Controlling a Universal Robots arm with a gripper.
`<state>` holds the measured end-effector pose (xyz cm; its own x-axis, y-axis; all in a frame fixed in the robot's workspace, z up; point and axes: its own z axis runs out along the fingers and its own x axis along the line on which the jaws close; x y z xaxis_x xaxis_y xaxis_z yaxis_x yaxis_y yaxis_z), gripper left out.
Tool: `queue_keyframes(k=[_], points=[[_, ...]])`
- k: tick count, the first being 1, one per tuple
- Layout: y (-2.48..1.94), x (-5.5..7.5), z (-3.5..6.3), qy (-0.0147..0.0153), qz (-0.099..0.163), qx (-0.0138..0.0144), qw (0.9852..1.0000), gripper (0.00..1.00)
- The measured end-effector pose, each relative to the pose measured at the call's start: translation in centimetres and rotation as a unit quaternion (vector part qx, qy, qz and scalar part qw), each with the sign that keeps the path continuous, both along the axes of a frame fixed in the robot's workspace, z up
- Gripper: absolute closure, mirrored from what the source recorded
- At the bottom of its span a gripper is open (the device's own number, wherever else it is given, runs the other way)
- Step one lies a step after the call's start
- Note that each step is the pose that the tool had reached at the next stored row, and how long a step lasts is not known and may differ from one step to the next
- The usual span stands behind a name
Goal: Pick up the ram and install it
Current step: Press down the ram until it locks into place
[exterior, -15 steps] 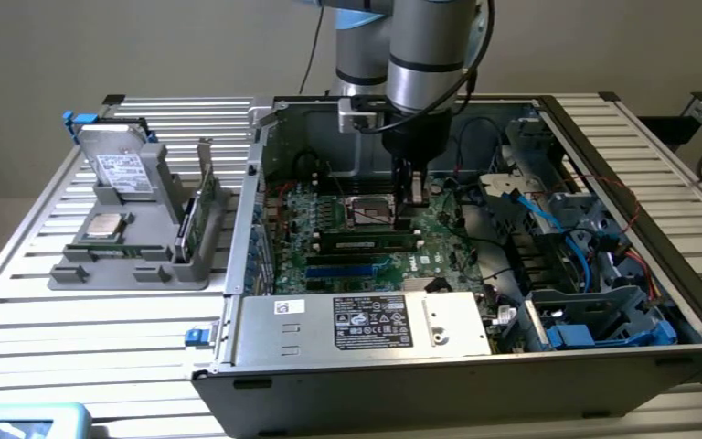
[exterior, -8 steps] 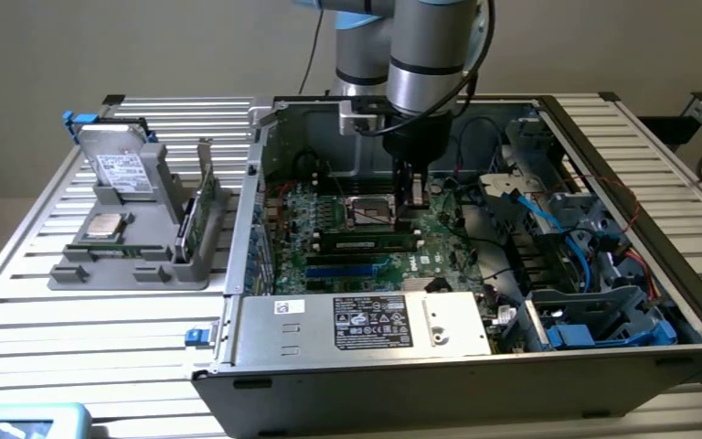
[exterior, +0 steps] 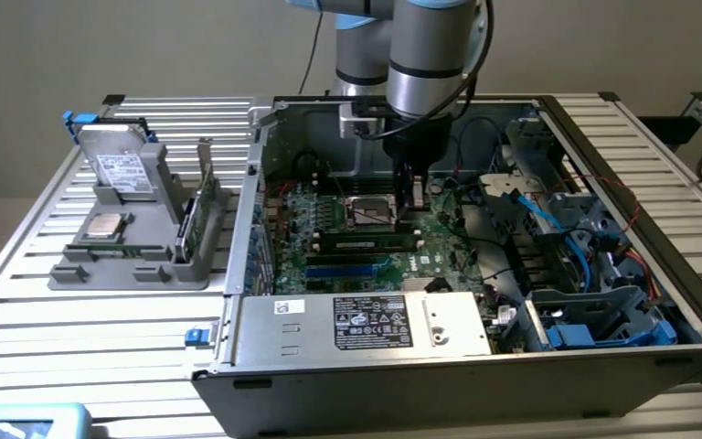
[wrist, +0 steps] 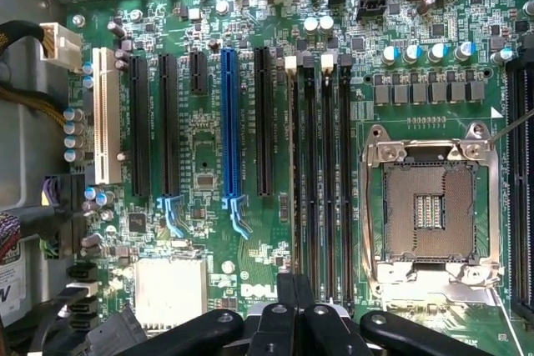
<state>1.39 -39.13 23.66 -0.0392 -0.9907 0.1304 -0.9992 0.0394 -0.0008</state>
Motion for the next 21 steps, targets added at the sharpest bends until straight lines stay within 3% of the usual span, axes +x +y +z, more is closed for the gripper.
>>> queue_keyframes(k=[10, 21], points=[[0.01, -0.11, -0.32, -0.0006, 0.017, 0.0001, 0.9999, 0.89], [0.00, -0.14, -0.83, -0.0021, 0.018, -0.0002, 0.9998, 0.89]])
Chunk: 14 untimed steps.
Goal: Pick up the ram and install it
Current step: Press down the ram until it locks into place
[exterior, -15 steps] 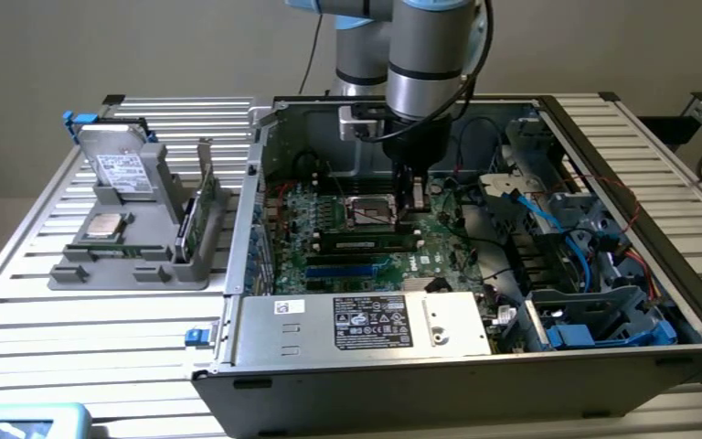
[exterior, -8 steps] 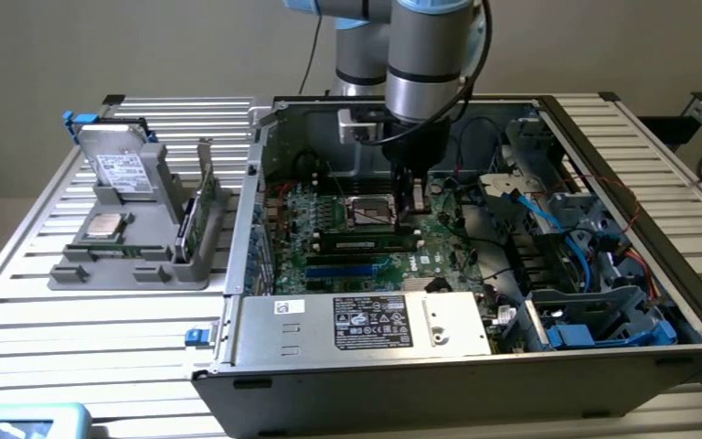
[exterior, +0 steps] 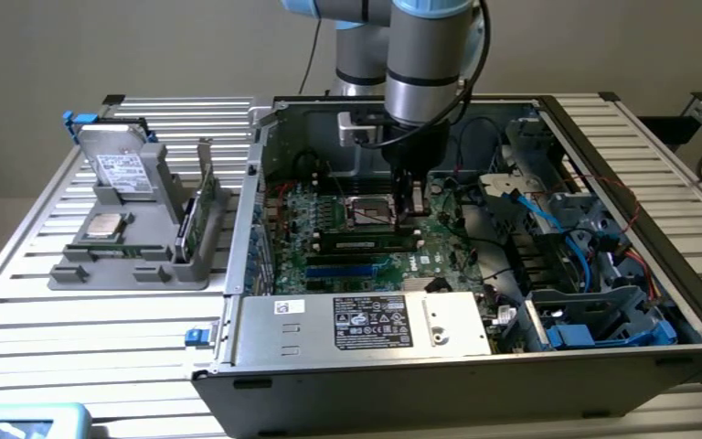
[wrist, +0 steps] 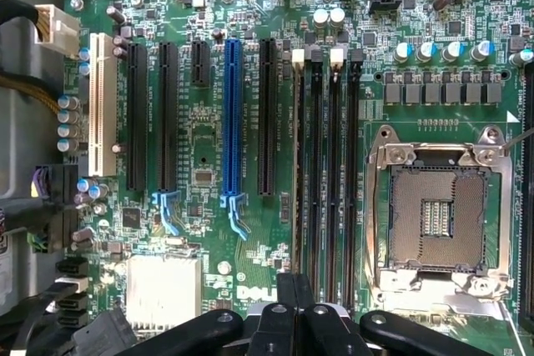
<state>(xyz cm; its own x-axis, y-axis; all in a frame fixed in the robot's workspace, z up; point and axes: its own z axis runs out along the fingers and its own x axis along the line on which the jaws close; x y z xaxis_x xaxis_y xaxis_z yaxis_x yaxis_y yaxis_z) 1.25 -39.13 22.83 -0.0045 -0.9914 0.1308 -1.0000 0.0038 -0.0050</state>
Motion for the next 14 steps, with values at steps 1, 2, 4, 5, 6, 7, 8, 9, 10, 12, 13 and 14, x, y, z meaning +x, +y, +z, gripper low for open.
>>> queue_keyframes(k=[1, 2, 4, 5, 6, 7, 8, 9, 10, 12, 13, 14], points=[[0.00, 0.00, -0.04, 0.0000, 0.000, 0.0000, 1.0000, 0.89], [0.00, 0.00, -0.08, 0.0000, 0.000, 0.0000, 1.0000, 0.89], [0.00, -0.01, -0.15, -0.0001, 0.000, -0.0002, 1.0000, 0.89], [0.00, -0.01, -0.19, 0.0000, 0.000, -0.0002, 1.0000, 0.89], [0.00, -0.01, -0.23, 0.0000, 0.000, -0.0002, 1.0000, 0.89], [0.00, -0.02, -0.26, 0.0000, 0.000, -0.0001, 1.0000, 0.89], [0.00, -0.02, -0.29, 0.0000, 0.000, 0.0000, 1.0000, 0.89], [0.01, -0.02, -0.34, 0.0000, 0.000, 0.0002, 1.0000, 0.89], [0.00, -0.03, -0.37, 0.0000, 0.000, 0.0000, 1.0000, 0.89], [0.00, -0.05, -0.37, -0.0001, 0.000, -0.0001, 1.0000, 0.89], [0.01, -0.12, -0.20, 0.0001, 0.000, 0.0004, 1.0000, 0.89], [0.01, -0.27, 0.24, -0.0001, 0.000, 0.0005, 1.0000, 0.89]])
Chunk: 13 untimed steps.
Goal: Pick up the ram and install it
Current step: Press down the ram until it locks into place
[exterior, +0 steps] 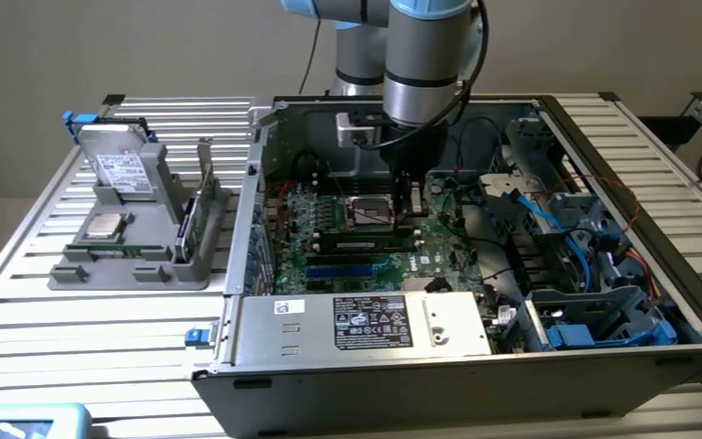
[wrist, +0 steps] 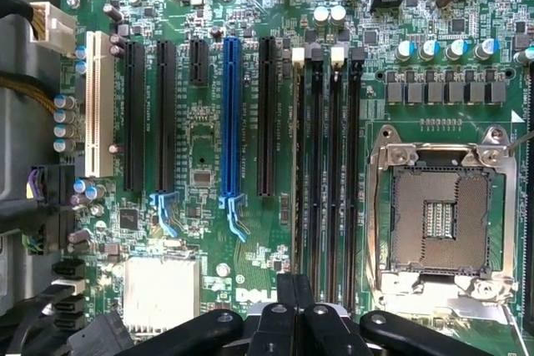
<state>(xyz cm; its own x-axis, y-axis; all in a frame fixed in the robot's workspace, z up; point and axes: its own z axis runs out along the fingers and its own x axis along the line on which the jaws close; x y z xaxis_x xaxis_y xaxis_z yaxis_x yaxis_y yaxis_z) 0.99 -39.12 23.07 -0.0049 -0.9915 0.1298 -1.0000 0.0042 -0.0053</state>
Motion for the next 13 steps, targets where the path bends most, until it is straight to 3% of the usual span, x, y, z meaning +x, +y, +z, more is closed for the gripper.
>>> queue_keyframes(k=[5, 13], points=[[-0.04, -1.2, 1.66, 0.0001, 0.000, -0.0002, 1.0000, 0.89], [-0.05, -4.7, 1.74, 0.0001, 0.000, -0.0003, 1.0000, 0.89]])
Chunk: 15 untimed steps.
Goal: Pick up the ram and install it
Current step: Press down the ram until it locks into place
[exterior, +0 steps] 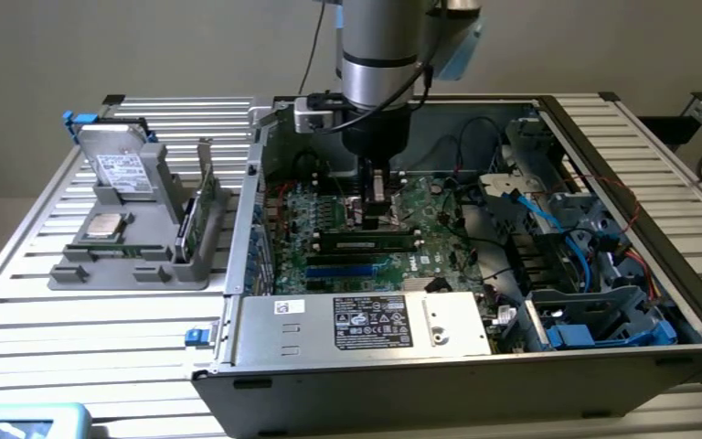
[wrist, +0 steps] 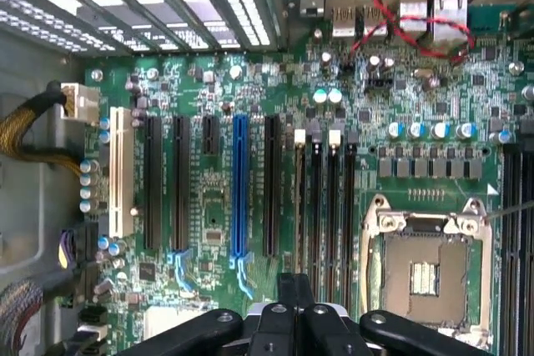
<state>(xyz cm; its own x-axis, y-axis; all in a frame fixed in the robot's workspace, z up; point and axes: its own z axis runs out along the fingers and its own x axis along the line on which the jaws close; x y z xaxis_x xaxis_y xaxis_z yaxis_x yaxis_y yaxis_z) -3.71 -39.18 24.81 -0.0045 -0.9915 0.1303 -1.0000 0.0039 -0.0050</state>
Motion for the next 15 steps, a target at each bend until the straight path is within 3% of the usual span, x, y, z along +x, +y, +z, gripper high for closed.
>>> queue_keyframes(k=[5, 8, 11, 15], points=[[0.00, -2.0, -0.16, 0.0012, 0.000, 0.0001, 1.0000, 0.89], [0.00, -2.3, -0.52, 0.0063, 0.000, 0.0000, 1.0000, 0.89], [0.00, -2.3, -0.80, 0.0156, -0.001, 0.0001, 0.9999, 0.89], [0.05, -2.7, -1.16, 0.0159, -0.001, 0.0000, 0.9999, 0.89]])
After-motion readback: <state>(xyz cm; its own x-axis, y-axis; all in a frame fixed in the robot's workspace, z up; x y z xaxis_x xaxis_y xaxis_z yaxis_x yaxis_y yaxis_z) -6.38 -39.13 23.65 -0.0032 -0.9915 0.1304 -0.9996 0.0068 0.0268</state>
